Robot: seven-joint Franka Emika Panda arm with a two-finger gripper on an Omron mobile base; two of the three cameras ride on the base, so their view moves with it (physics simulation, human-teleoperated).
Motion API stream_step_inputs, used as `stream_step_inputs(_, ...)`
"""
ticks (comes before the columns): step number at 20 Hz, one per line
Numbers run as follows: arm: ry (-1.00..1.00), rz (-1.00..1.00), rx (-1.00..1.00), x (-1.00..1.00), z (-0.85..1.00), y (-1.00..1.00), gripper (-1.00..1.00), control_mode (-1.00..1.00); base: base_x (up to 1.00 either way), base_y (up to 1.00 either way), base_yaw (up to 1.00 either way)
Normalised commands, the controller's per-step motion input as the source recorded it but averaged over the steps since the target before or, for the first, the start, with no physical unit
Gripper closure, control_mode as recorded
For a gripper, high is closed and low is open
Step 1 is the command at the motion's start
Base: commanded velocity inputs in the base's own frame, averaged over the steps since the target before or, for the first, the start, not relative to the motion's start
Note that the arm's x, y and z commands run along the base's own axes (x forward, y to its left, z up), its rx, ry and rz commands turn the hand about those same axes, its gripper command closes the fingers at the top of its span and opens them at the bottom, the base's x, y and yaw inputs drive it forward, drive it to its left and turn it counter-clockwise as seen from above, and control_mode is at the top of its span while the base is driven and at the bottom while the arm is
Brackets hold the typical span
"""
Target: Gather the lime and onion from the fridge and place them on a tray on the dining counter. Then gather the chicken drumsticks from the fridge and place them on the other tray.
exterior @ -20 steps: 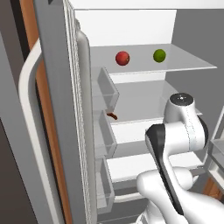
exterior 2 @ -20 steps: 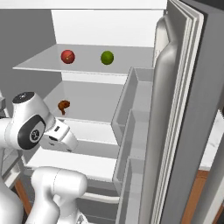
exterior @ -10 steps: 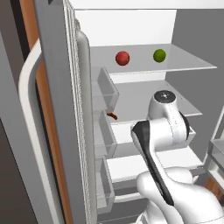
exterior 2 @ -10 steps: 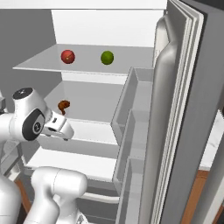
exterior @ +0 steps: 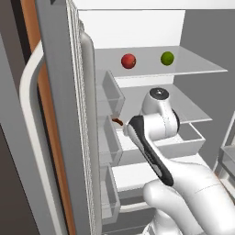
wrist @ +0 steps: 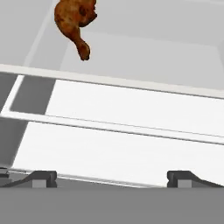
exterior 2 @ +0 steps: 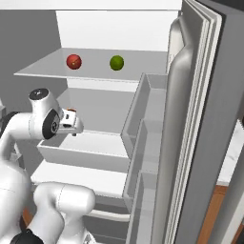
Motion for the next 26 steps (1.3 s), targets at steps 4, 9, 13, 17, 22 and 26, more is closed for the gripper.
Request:
stream_step_inputs(4,0.0,0.23,0.0,0.83,-0.06,0.29,-1.0,-1.0,0.0,0.0,0.0)
stream_step_inputs(9,0.03,0.12,0.0,0.75,0.0,0.26,-1.0,-1.0,0.0,0.0,0.0)
stream_step_inputs(13,0.09,0.01,0.0,0.71,-0.06,0.21,-1.0,-1.0,0.0,0.0,0.0)
stream_step_inputs(17,0.08,0.0,0.0,0.54,-0.21,0.21,-1.0,-1.0,0.0,0.0,0.0)
stream_step_inputs(22,0.04,0.0,0.0,0.44,-0.24,0.17,-1.0,-1.0,0.0,0.0,0.0)
stream_step_inputs(26,0.01,0.0,0.0,0.33,-0.29,0.14,-1.0,-1.0,0.0,0.0,0.0)
